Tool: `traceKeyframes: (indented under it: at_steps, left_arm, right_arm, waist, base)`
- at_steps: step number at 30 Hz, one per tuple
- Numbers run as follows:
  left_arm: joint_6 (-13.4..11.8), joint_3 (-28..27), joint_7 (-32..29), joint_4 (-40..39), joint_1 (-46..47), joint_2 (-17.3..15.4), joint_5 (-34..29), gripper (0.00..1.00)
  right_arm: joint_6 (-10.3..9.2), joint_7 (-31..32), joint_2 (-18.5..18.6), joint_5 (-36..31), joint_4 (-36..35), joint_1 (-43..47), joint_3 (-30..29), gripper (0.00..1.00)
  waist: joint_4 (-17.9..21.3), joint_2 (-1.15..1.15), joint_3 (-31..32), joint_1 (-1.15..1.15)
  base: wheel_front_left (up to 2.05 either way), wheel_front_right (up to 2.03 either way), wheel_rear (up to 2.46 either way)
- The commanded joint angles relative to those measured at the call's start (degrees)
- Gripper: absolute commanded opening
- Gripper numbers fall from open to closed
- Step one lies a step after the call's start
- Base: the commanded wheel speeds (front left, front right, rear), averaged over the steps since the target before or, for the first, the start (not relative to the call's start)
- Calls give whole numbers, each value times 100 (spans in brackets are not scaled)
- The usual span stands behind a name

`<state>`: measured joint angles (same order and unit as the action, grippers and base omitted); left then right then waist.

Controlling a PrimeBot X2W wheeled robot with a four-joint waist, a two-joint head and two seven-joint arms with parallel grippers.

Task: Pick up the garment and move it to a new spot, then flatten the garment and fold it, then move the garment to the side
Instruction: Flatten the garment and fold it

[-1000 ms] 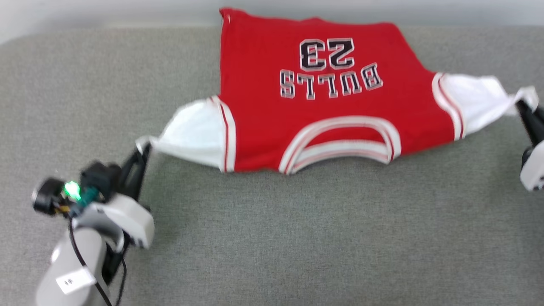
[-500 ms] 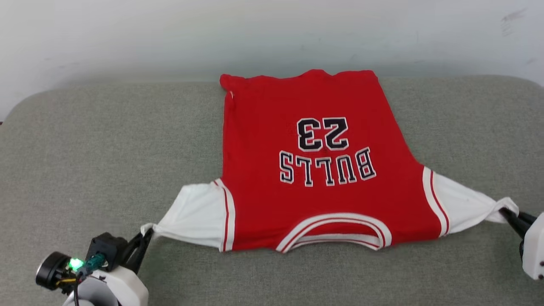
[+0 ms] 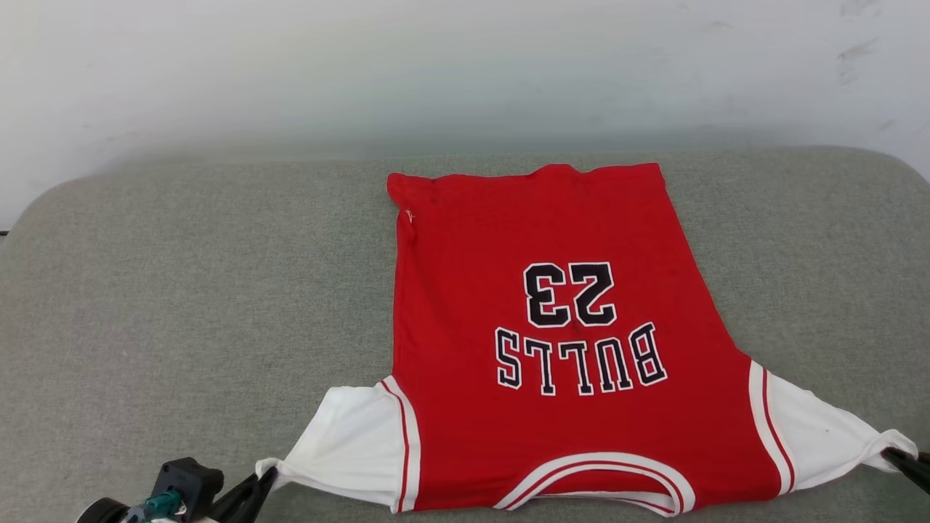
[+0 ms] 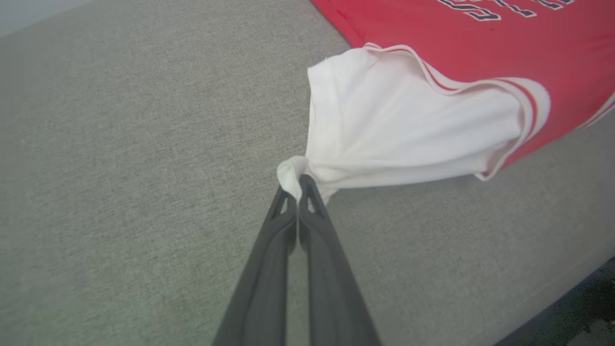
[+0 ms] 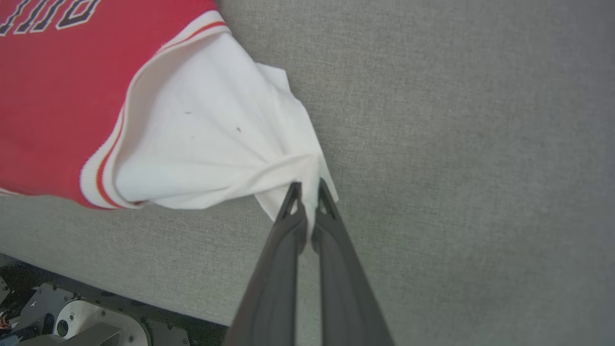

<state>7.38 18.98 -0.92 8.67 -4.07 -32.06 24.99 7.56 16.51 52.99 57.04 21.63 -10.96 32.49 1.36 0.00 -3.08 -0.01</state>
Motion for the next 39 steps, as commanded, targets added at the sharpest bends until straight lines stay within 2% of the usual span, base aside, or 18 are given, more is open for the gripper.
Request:
traceKeyframes:
  at_steps: [1,4,5,7,17,24,33,39]
  left_arm:
    - [-45,-21,-28,-17,-38,-48,26,0]
    - [-36,75,-150,-275,-16,-5,66,0]
    - [-34,103,-200,-348,-6,13,104,0]
    - [-33,149,-292,-505,22,8,102,0]
    - [-31,412,-849,-1530,305,-61,50,0]
    - [-45,638,-1257,-2210,628,-54,-84,0]
    - [-48,936,-1224,-2775,1171,152,-421,0]
    - [-32,1165,-1028,-2871,1392,310,-578,0]
  right_arm:
    - [-14,23,73,-9,12,104,-47,0]
    - [-14,117,21,-44,-48,145,-201,0]
    - [-14,137,-23,-52,-33,120,-282,37]
    - [-13,335,-111,-14,-25,89,-386,100]
    - [-10,1065,55,3,-916,-689,-1312,100]
    - [-10,2321,-270,-238,-1351,-1934,-1837,100]
    - [-11,4209,-777,-1305,-601,-3840,-2259,100]
    - [-10,4940,-967,-2145,-68,-4859,-2521,100]
  waist:
    - [-6,0,-18,1]
    - [-17,0,-89,1]
    - [-19,0,-117,1]
    - [-31,0,-187,1]
    - [-316,0,-982,1]
    - [-785,0,-1759,1]
    - [-1535,0,-2703,1]
    - [-1948,0,-3164,1]
  base:
    - [0,0,0]
    - [0,0,0]
    - [0,0,0]
    - [0,0,0]
    - [0,0,0]
    - [0,0,0]
    - [0,0,0]
    - [0,0,0]
